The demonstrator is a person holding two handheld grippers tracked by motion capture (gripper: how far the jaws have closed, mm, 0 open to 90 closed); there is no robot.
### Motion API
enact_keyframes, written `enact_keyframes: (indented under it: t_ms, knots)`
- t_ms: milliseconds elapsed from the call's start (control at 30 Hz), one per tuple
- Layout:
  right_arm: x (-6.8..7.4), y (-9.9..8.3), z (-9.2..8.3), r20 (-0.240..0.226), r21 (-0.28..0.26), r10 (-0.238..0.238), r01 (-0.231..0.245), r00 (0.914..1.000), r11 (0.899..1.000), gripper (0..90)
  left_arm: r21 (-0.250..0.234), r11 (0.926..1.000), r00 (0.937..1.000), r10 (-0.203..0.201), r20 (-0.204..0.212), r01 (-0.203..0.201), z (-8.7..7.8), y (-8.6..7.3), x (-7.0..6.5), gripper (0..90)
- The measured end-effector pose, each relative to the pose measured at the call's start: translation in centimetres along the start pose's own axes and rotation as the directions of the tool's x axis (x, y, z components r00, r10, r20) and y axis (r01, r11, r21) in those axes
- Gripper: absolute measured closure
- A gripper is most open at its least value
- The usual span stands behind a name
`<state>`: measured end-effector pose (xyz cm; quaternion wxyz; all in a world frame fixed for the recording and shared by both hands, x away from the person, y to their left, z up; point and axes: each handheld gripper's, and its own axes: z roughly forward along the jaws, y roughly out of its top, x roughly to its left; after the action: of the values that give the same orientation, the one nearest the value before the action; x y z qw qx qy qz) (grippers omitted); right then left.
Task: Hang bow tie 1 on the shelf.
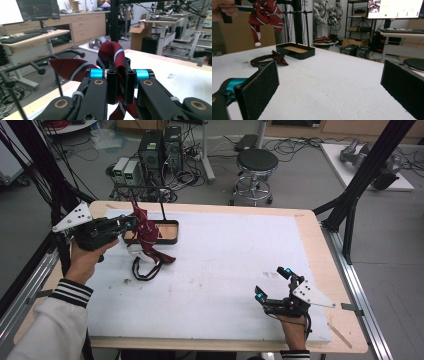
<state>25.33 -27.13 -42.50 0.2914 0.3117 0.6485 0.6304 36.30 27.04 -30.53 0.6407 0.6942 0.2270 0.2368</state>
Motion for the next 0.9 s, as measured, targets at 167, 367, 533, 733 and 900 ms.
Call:
enact_keyframes:
  t_ms: [167,367,533,733,900]
  knots:
    - [0.0,0.0,0.0,0.008,-0.007,-0.005,0.005,1.0,1.0,0.8,-0.009,0.9999,0.9993,0.012,-0.034,-0.012,-0.4,0.4,0.6,85.1]
    - [0.0,-0.2,0.0,0.021,-0.003,0.0,0.0,0.9998,1.0,0.8,-0.025,0.9996,0.9958,0.013,-0.091,-0.016,-0.9,1.1,1.7,85.1]
    - [-0.2,-0.5,0.0,0.035,-0.006,-0.003,0.003,0.9994,1.0,0.8,-0.033,0.999,0.9897,0.025,-0.141,-0.03,-1.4,1.6,2.6,85.1]
    - [-0.2,-0.9,0.1,0.042,-0.005,0.003,-0.003,0.9991,1.0,0.8,-0.046,0.9979,0.9798,0.037,-0.197,-0.047,-1.7,2.5,3.7,85.1]
    - [-0.2,-1.3,0.2,0.042,0.001,0.007,-0.007,0.9991,1.0,0.8,-0.048,0.9969,0.9676,0.048,-0.248,-0.062,-1.8,2.8,4.4,85.2]
